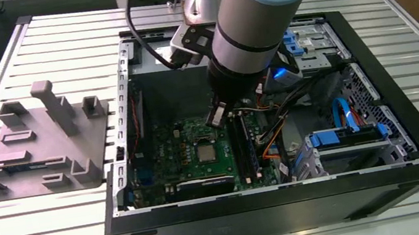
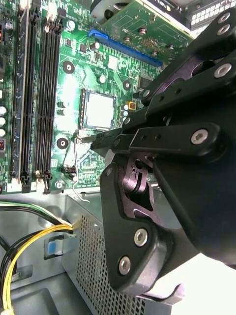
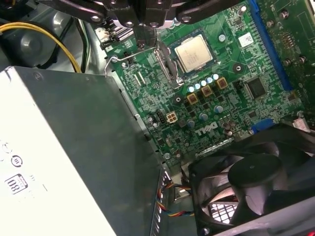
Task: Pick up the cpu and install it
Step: 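Close the cpu cover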
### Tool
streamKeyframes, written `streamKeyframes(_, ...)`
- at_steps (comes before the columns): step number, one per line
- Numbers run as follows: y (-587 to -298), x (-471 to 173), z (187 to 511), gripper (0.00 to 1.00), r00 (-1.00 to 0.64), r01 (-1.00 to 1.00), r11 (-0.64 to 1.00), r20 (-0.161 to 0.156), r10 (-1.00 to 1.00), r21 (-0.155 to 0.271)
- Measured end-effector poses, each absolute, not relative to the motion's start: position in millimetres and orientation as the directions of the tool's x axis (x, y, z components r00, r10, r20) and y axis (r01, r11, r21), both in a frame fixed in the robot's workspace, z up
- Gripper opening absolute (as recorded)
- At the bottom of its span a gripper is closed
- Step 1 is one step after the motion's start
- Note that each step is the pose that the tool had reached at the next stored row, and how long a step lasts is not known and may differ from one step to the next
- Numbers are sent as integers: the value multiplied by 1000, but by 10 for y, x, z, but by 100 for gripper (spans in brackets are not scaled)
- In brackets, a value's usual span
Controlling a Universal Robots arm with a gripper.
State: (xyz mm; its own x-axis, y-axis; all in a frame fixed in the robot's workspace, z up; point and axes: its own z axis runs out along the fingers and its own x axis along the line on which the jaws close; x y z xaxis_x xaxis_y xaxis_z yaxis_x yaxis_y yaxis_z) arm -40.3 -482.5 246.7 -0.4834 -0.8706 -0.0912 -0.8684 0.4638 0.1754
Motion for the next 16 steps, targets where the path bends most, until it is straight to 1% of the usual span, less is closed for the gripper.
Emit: streamKeyframes(16,-4917,-458,2465,11,-477,-872,457,-89,-875,174)
